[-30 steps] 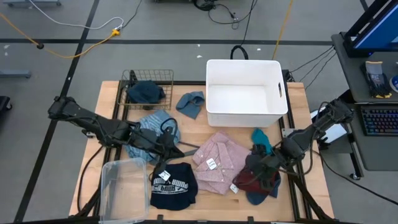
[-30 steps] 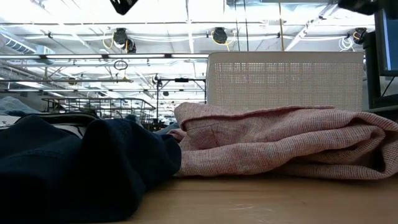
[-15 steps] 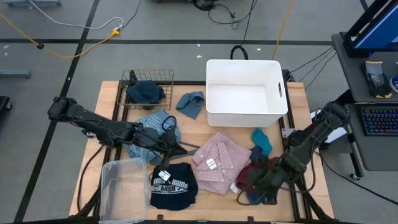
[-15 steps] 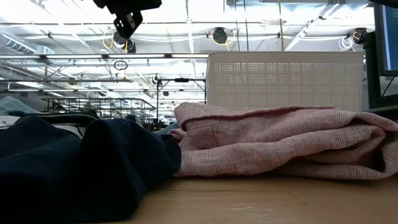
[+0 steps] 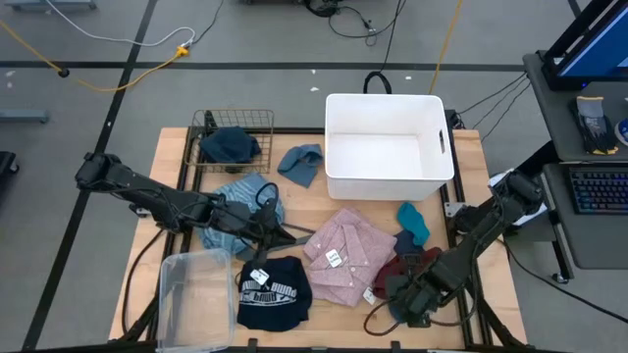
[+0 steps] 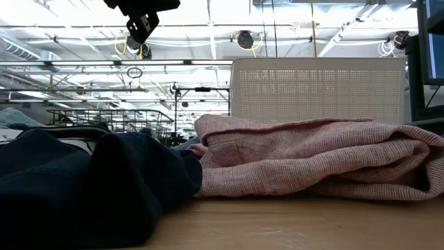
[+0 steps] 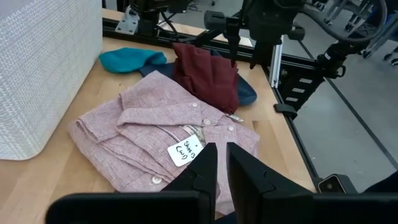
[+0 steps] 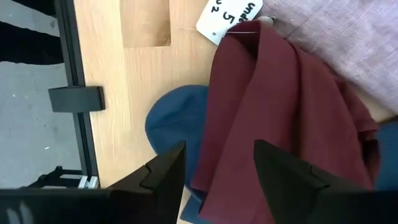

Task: Pick & Place Cloths
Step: Put the red underwear into the black basket

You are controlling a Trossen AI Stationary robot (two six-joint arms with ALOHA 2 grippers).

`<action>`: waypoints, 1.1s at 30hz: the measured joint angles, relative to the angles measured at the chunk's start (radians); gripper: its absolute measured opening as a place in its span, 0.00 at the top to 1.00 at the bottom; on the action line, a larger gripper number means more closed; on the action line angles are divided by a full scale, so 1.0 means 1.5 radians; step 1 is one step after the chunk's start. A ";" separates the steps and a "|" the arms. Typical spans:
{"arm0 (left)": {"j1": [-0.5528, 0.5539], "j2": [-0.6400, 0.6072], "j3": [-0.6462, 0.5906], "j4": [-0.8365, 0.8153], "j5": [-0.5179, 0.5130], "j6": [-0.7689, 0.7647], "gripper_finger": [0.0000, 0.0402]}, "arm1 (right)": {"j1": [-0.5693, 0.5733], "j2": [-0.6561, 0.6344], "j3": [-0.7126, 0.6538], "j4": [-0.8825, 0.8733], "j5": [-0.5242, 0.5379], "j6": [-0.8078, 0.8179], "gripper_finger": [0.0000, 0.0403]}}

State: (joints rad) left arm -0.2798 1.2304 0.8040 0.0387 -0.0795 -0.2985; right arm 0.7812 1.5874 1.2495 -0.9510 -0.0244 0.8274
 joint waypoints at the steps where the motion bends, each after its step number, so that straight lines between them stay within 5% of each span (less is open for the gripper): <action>1: 0.000 0.000 0.000 0.000 0.000 0.000 0.89 | -0.001 0.006 0.000 0.002 0.000 0.004 0.55; 15: 0.000 0.000 0.000 -0.008 0.000 0.000 0.88 | -0.017 0.064 0.000 0.023 0.102 0.034 0.55; 33: 0.000 0.000 0.000 -0.009 0.000 0.010 0.88 | -0.041 0.141 0.000 0.022 0.103 0.034 0.61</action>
State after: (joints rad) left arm -0.2798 1.2304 0.8040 0.0257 -0.0799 -0.2832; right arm 0.7193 1.7983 1.2495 -0.9184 0.1307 0.8783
